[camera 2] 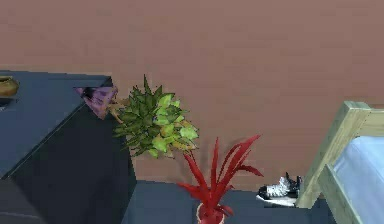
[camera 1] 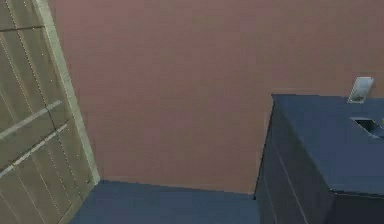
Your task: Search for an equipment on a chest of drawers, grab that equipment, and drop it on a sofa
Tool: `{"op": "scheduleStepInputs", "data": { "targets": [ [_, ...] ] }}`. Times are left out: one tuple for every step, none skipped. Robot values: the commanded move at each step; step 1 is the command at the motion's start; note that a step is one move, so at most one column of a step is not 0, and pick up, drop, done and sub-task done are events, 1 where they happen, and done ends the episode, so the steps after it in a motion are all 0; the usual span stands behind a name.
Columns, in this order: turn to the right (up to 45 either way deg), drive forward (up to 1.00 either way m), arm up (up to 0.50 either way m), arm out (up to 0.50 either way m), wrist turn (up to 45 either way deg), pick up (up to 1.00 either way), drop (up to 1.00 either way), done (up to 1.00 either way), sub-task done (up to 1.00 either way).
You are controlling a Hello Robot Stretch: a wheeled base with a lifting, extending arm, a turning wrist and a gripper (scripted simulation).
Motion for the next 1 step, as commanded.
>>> {"op": "scheduleStepInputs", "data": {
  "targets": [
    [12.0,0.00,0.00,0.00,0.0,0.00,0.00,0.00,0.00]
  ]
}}
